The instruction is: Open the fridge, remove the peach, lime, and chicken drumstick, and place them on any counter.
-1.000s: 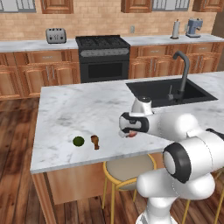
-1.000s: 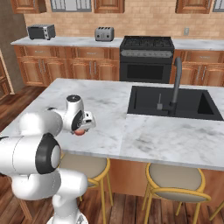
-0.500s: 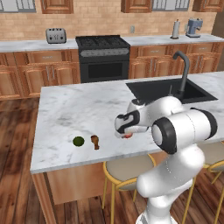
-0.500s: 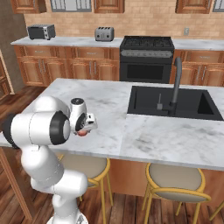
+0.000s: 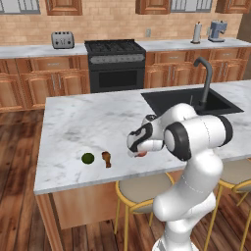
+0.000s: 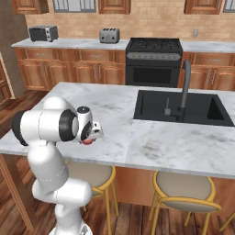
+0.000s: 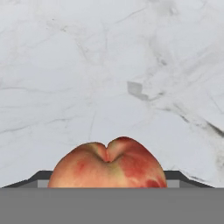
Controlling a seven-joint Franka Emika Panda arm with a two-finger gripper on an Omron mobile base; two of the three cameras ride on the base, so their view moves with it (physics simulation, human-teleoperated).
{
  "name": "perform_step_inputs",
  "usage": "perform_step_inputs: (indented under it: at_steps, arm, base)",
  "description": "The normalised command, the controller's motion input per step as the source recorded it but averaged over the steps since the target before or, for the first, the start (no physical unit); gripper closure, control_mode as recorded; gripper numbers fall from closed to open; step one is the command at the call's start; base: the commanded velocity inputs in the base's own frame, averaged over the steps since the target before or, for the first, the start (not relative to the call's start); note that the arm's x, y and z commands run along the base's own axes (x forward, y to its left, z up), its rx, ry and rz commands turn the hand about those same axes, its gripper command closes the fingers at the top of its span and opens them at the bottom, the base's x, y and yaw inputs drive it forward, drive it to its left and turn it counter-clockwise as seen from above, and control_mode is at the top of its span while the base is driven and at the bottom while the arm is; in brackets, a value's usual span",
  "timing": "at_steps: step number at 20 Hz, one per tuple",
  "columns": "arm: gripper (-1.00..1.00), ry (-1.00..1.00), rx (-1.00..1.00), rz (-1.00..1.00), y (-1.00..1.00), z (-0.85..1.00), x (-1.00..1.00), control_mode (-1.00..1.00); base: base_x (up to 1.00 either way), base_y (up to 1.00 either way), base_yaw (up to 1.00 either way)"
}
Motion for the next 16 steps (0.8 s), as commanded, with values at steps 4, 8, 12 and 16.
perform_step_inputs:
  at_steps: [4,8,12,16]
  arm:
    - [-1.00,0.00,0.00,0.00,0.00,-0.11,0.03,-1.00]
    - [-1.00,0.00,0.00,0.00,0.00,0.00,0.00,-1.00]
    - [-1.00,-0.01,0.00,-0.03,-0.02,0.18,-0.14,-1.00]
    - [-1.00,0.00,0.00,-0.06,-0.04,0.48,-0.10,-1.00]
  base:
    - [0.00,0.00,0.00]
    - [0.00,0.00,0.00]
    - [0.00,0.00,0.00]
    - [0.00,0.00,0.00]
